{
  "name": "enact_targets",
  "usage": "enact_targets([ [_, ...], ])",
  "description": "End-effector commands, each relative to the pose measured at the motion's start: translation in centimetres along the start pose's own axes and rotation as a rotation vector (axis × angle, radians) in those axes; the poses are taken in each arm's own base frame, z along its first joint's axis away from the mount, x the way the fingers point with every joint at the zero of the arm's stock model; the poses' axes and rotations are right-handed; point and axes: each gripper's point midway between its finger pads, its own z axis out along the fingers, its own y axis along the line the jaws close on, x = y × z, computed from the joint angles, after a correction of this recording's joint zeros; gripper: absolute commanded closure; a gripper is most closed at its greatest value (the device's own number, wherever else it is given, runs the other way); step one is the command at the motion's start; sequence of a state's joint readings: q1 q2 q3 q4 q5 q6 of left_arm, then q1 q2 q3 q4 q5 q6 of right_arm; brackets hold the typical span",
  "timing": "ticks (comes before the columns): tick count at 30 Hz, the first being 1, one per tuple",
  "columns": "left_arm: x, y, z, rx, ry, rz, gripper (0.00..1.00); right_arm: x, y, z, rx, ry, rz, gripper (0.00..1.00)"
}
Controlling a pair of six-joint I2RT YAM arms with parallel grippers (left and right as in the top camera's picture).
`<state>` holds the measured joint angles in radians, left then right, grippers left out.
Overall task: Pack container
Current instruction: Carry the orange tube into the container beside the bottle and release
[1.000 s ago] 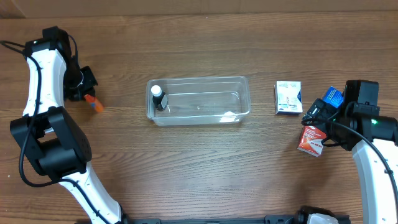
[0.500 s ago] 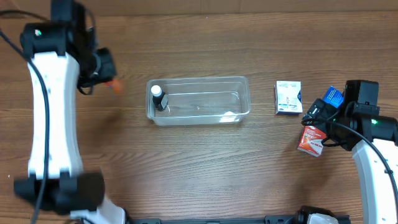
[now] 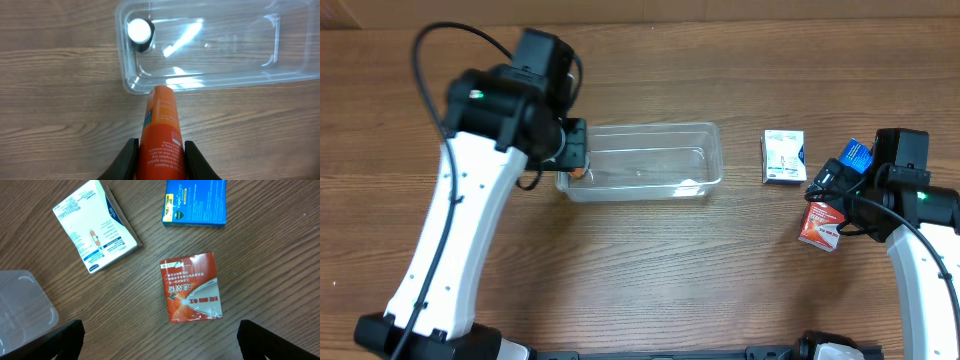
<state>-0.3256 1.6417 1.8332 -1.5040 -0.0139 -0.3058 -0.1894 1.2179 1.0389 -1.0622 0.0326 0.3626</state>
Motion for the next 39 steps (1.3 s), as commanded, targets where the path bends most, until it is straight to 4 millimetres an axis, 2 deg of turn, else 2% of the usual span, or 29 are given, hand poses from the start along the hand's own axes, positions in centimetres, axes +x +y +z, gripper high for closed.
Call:
enact_targets([
  [1, 0.1, 0.7, 3.3, -0.044, 0.022, -0.038, 0.96, -0.8, 0.3, -0.6, -0.012, -0.028, 0.004, 0.0],
  [4, 0.0, 0.8, 5.7, -0.049, 0.033, -0.041, 0.96, -0.8, 0.3, -0.6, -0.012, -0.028, 0.004, 0.0],
  [15, -0.6, 1.0, 11.2, -0.092, 0.104, -0.038, 0.96, -0.8, 0.3, -0.6, -0.012, -0.028, 0.004, 0.0],
  [21, 0.1, 1.1, 14.2, -0.117, 0.191, -0.034, 0.96, -0.8, 0.3, -0.6, -0.012, -0.028, 0.004, 0.0],
  [28, 0.4, 1.2, 15.5, -0.127, 0.223, -0.034, 0.94, -0.8, 0.3, -0.6, -0.012, -0.028, 0.004, 0.0],
  [29, 0.4, 1.2, 15.5, -0.128, 0.224, -0.033, 0.89, -0.8, 0.3, -0.6, -0.012, -0.028, 0.004, 0.0],
  [32, 0.7, 1.3, 15.4, -0.132, 0.238, -0.033, 0.5, -0.8, 0.3, -0.6, -0.012, -0.028, 0.004, 0.0],
  [33, 0.8, 1.4, 15.4, -0.134, 0.242, -0.033, 0.43, -0.8, 0.3, -0.6, -0.012, -0.028, 0.004, 0.0],
  [39, 1.3, 1.5, 15.2, -0.14, 0.263, -0.032, 0.42, -0.8, 0.3, -0.6, -0.012, -0.028, 0.004, 0.0],
])
